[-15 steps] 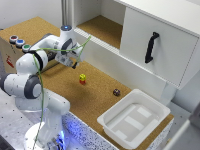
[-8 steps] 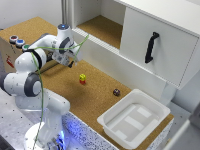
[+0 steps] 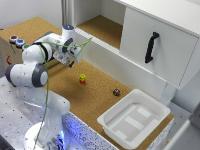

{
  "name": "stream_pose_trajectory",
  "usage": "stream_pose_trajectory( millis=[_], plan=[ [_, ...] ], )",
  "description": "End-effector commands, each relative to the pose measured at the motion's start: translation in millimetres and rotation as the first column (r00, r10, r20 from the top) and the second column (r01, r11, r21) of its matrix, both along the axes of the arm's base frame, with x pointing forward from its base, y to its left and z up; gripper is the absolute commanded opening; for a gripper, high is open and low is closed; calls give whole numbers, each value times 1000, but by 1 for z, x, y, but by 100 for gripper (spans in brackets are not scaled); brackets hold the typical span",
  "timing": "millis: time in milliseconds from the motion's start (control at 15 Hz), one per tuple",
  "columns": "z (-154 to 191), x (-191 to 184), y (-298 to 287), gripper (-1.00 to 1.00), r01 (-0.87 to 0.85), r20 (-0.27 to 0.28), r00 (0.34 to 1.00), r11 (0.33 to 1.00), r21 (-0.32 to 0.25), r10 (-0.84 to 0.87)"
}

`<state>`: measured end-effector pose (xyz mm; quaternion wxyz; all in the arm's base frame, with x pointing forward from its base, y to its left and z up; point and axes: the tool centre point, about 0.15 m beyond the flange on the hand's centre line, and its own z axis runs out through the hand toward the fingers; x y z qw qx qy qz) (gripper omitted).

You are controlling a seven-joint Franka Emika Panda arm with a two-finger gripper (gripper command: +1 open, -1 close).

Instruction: Unstack the yellow block

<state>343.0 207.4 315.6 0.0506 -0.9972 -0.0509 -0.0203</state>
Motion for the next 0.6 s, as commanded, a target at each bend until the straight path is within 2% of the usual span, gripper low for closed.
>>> stream_pose_trajectory(
  millis=[0,67,267,333,533],
  plan=[
    [-22,17,6,-100,-47,-96,995,996,-80,40],
    [-29,16,2,-100,-47,-108,993,996,-73,39],
    [-47,14,-13,-100,-43,-69,997,998,-42,40],
    [-51,14,-18,-100,-36,-30,999,999,-23,35],
    [-59,15,-34,-100,28,36,999,999,-19,-27]
  ],
)
